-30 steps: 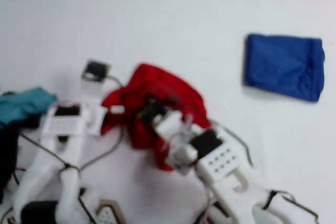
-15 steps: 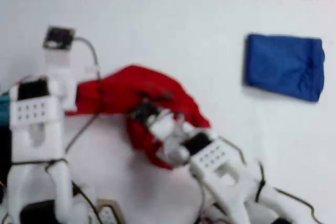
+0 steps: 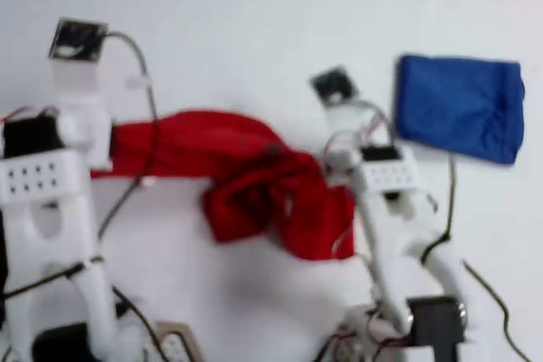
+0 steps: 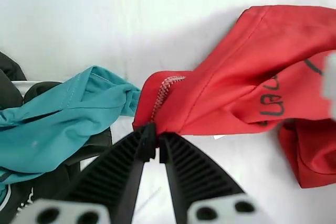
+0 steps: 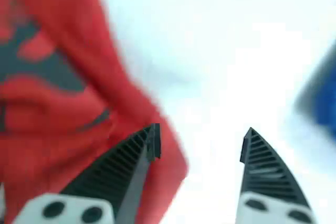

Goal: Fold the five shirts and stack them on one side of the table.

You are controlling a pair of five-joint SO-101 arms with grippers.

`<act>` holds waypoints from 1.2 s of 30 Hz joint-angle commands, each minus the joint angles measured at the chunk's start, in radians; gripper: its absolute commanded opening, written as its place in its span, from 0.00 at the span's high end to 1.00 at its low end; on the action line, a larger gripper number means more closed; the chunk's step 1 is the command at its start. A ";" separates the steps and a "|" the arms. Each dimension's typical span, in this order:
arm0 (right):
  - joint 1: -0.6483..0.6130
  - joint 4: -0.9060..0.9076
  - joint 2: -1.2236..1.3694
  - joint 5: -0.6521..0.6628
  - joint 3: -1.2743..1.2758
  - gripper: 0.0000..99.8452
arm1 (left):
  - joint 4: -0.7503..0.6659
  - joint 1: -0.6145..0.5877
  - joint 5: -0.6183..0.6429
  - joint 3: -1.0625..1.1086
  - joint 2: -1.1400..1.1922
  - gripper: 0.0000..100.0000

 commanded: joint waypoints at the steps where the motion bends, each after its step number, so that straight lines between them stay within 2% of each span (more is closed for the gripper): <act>1: 0.038 0.048 0.002 -0.005 -0.132 0.75 | 0.051 -0.035 -0.006 -0.084 -0.029 0.97; 4: 0.015 0.213 0.001 -0.005 -0.216 0.75 | 0.091 -0.061 -0.008 -0.137 -0.029 0.97; 9: -0.166 0.545 0.001 -0.003 -0.321 0.75 | 0.091 -0.072 -0.009 -0.142 -0.020 0.97; 15: -0.433 0.657 0.001 -0.018 -0.325 0.75 | 0.017 -0.071 -0.009 -0.140 -0.020 0.97; 21: -0.631 0.627 0.012 -0.120 -0.310 0.69 | -0.005 -0.072 -0.008 -0.140 -0.020 0.97; 29: -0.820 0.472 0.012 -0.126 -0.135 0.67 | -0.048 -0.072 -0.008 -0.031 -0.020 0.97; 36: -0.857 0.208 0.013 -0.133 0.034 0.67 | -0.089 -0.074 -0.008 0.005 -0.023 0.97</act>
